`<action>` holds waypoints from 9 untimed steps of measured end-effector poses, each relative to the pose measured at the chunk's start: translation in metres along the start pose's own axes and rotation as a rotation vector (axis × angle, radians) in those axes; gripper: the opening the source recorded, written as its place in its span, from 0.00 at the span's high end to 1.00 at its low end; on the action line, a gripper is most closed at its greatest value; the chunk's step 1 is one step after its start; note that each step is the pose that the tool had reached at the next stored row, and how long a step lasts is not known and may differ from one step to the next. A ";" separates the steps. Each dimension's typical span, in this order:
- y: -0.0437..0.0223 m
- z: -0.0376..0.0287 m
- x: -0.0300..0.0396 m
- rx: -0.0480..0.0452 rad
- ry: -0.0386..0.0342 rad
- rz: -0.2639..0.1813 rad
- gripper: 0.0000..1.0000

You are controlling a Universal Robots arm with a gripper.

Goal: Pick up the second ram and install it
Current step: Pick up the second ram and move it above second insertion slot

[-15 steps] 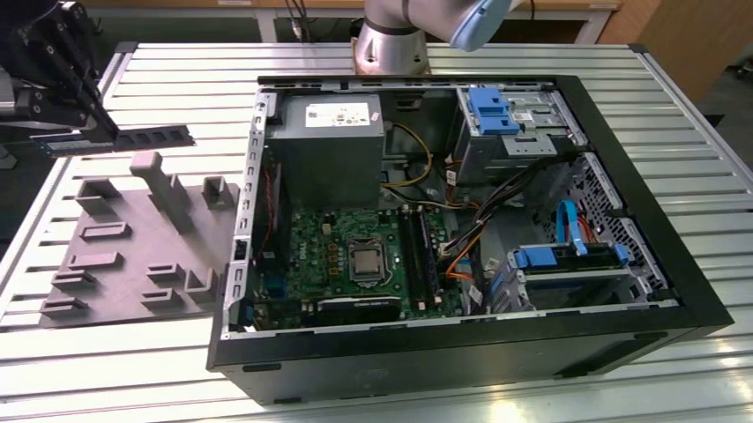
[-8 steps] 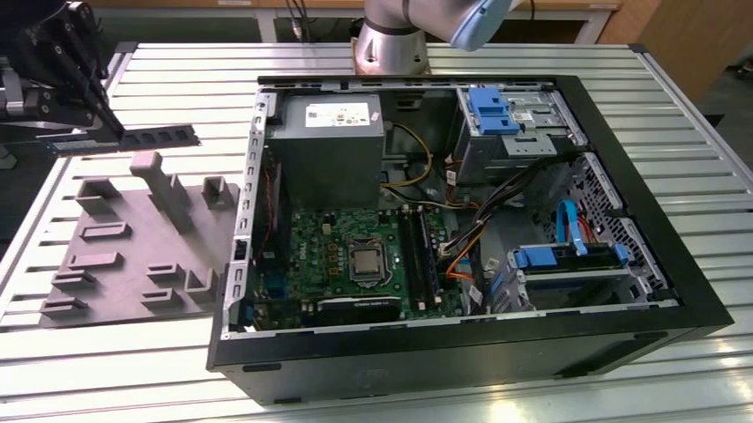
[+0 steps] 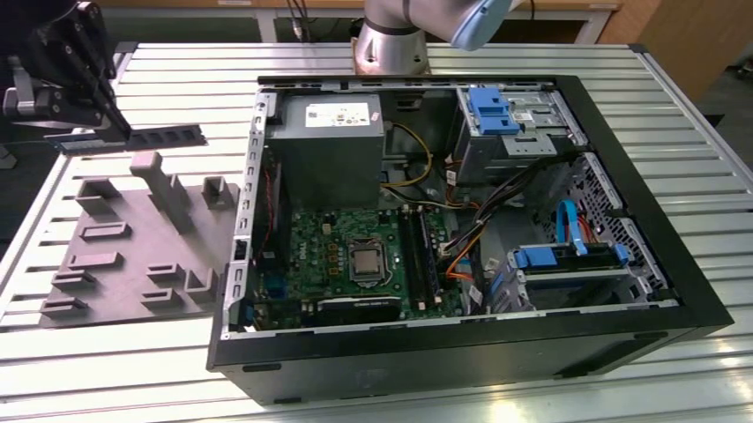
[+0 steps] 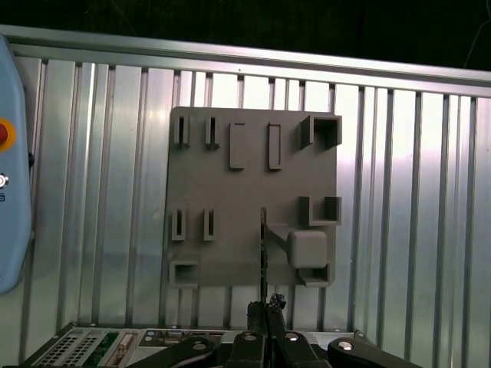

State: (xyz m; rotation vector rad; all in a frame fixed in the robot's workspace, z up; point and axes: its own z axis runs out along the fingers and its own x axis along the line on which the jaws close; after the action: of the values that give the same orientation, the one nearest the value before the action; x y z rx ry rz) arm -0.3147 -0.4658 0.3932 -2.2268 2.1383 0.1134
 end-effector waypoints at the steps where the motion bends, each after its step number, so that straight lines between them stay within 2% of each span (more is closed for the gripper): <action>1: -0.0009 0.0001 0.0000 0.0001 -0.0001 0.000 0.88; 9: -0.0092 -0.0001 0.0004 0.0001 0.0000 0.000 0.88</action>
State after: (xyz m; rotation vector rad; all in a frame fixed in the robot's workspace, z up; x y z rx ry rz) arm -0.3055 -0.4659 0.3932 -2.2267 2.1383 0.1134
